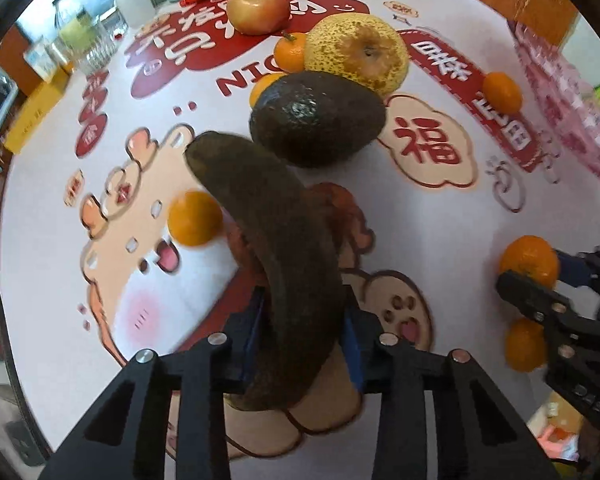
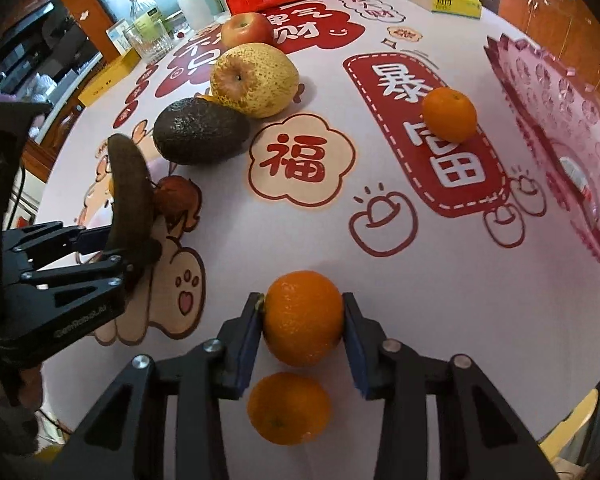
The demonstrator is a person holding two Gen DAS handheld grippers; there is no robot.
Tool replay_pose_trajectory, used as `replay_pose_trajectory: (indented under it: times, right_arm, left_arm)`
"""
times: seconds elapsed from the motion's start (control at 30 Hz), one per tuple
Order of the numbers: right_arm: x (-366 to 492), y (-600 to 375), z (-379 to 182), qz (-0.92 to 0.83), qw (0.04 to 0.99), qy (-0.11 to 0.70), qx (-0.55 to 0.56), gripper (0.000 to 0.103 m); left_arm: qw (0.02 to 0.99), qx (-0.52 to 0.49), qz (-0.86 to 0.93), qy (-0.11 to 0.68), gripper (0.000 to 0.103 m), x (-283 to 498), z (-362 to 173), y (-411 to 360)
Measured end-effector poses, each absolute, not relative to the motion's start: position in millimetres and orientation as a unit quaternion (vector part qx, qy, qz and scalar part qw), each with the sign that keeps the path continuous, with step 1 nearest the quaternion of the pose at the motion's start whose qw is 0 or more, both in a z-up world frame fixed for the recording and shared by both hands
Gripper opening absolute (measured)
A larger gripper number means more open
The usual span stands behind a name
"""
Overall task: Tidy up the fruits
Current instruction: 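Close left gripper on the banana while right gripper closes on the orange, then carry banana in left gripper over the pink bowl while right gripper carries the orange there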
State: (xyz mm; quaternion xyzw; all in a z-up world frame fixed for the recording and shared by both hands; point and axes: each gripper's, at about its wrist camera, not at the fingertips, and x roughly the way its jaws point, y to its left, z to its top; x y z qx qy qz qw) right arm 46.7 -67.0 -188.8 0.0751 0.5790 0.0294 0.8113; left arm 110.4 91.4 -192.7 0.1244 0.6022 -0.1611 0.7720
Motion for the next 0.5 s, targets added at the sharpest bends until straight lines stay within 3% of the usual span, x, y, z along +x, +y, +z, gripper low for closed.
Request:
replay_pose_trajectory:
  times: [0.5]
  right_arm:
    - [38.0, -95.1, -147.1, 0.003, 0.838, 0.538, 0.089, 0.038]
  left_arm:
    - [0.823, 0.043, -0.186, 0.534, 0.031, 95.0, -113.5, 102.4]
